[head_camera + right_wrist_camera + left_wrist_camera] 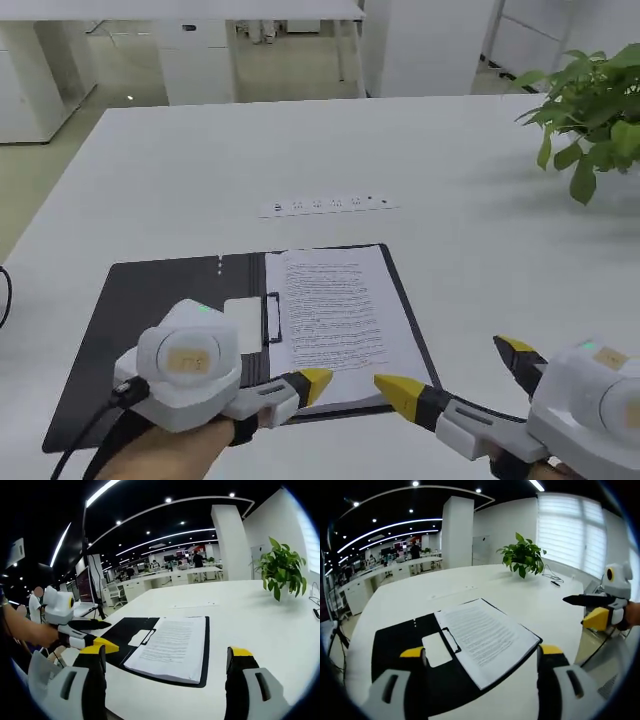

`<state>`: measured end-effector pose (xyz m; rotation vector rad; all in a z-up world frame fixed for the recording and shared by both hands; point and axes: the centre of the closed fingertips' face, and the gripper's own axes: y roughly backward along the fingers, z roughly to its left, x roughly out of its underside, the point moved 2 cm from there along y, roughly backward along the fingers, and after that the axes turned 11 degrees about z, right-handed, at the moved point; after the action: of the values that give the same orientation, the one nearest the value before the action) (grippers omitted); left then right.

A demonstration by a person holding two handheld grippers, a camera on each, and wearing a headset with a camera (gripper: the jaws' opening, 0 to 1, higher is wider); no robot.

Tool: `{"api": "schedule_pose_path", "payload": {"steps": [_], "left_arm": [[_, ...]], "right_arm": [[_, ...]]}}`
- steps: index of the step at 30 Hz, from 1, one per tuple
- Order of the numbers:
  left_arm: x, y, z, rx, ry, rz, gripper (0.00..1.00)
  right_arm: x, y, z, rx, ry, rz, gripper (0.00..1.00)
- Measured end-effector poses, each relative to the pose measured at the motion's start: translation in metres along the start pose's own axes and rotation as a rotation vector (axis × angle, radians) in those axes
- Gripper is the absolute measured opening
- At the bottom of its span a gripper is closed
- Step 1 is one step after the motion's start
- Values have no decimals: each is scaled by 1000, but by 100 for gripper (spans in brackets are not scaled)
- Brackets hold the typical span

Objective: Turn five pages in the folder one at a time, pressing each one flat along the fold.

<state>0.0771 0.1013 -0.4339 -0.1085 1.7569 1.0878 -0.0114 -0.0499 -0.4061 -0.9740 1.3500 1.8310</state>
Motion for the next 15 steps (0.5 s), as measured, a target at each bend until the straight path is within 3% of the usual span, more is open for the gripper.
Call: {"api": "schedule_pose_path", "payload": {"steps": [4,15], "left_arm": [[-5,-14,-10,24,-17,3,91],[-3,-53,-33,80,-33,34,90]], "right_arm": [[0,1,-3,8,-11,-4,100],[-1,3,-9,27,-33,-15,100]]}}
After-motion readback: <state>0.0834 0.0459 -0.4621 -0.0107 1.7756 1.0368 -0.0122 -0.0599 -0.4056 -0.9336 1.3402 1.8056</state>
